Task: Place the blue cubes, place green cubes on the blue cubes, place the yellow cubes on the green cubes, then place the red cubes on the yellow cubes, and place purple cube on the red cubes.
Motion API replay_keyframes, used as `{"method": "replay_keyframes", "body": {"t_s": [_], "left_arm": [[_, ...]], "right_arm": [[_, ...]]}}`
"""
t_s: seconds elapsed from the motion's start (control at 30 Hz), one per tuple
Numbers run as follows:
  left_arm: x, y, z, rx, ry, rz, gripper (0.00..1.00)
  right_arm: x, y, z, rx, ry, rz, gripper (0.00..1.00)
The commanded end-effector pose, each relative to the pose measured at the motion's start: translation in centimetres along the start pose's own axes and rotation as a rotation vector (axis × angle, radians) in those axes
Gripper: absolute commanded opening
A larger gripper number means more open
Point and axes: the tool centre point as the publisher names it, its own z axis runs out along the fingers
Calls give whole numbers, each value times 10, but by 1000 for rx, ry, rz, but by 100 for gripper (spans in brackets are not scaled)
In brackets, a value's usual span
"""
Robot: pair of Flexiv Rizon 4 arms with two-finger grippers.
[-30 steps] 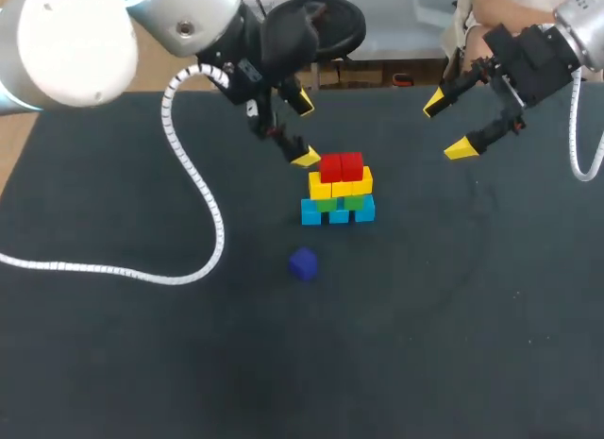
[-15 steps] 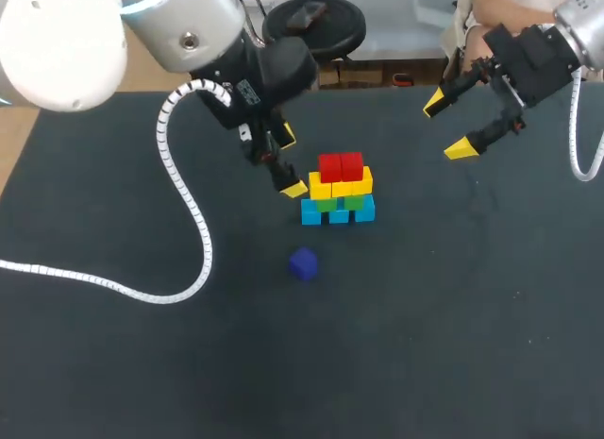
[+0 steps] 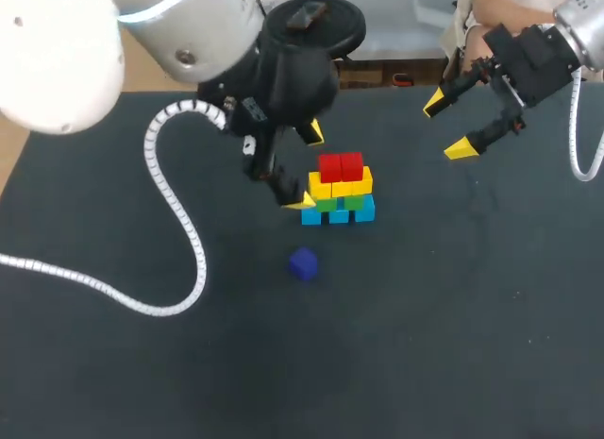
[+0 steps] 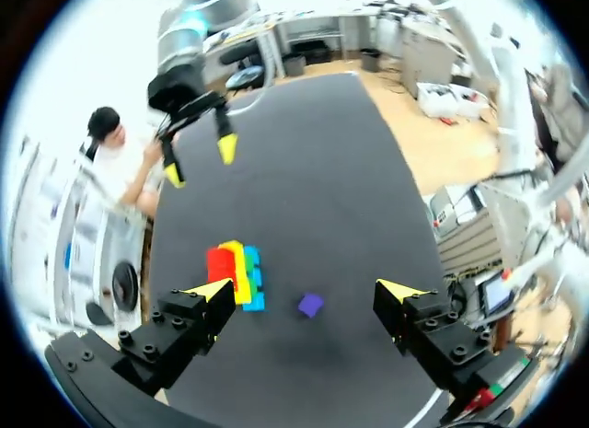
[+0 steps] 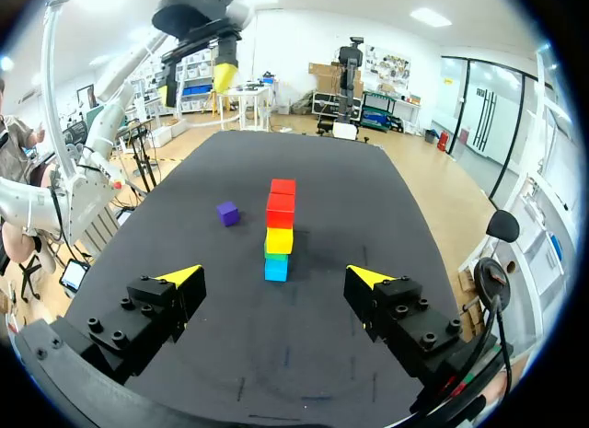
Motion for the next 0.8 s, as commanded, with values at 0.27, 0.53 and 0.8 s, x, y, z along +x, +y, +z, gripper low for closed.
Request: {"method": "replay_keyframes", "body": {"t_s": [0.27,0.53,0.8], "left_arm": [[-1,-15,5,53,-123,148,100],[-1,-15,5,53,-123,148,100],[-1,-15,5,53,-123,148,100]], "right_arm": [[0,0,0,1,1,0,100],[0,0,0,1,1,0,100],[0,0,0,1,1,0,100]]}}
